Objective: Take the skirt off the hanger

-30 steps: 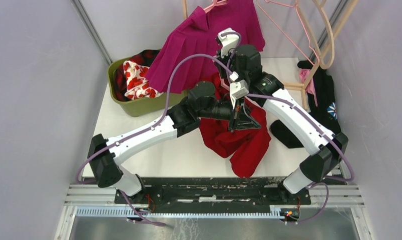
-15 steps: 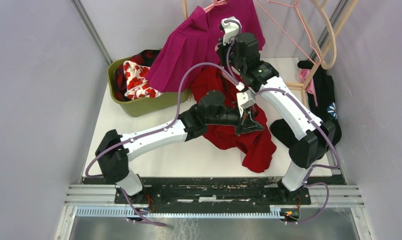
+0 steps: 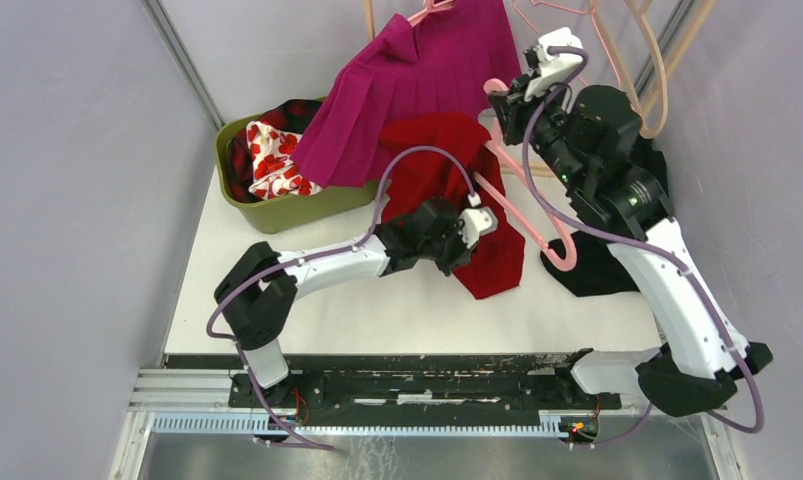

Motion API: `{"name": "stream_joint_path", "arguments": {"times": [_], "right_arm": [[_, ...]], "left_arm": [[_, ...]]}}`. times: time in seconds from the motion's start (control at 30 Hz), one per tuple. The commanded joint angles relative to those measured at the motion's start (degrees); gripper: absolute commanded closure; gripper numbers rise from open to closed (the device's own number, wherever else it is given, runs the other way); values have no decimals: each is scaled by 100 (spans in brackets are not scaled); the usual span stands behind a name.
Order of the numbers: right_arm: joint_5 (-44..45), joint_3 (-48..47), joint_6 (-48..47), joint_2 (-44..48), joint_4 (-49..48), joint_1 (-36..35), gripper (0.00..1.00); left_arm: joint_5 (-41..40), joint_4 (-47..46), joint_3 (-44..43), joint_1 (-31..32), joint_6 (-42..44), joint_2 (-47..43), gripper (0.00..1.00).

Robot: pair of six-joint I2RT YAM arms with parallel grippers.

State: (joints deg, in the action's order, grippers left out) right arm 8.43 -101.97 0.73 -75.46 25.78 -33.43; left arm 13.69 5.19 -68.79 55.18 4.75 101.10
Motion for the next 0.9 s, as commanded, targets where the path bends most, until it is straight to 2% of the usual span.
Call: {"name": "stream_joint_path", "arguments": {"times": [0.0,0.1,0.27,0.37,0.47,0.63,0.73,0.87], "right_arm": [[386,177,-327,472,-803,38,99],[418,566,-367,828,-736,33,99],[447,939,-245,1153,-49,38,99],[488,1108,-202,1397,294,38,99],[574,1135,-221,1606,675,38,99],[1004,1190,-289,1801,938,36,99],[1044,1253,-296,1802,959,36,99],[979,1261,-258,1734,881,36,99]], "left_arm": [[-1093,819,-866,-301,942,-658,97],[-1619,1135,-1616,-544,1437,-922,97],[-2368,1554,-3188,-725,2305,-1004,97],[-2929,1465,-4047,-756,2809,-1042,97],[-3152,1420,-4789,-921,3124,-1045,97],[-3761,1001,-5473,-1260,3784,-1096,97],[-3637,872,-5836,-2038,3550,-1053,97],[-2840,943,-6075,-3415,2313,-1065,97]]}}
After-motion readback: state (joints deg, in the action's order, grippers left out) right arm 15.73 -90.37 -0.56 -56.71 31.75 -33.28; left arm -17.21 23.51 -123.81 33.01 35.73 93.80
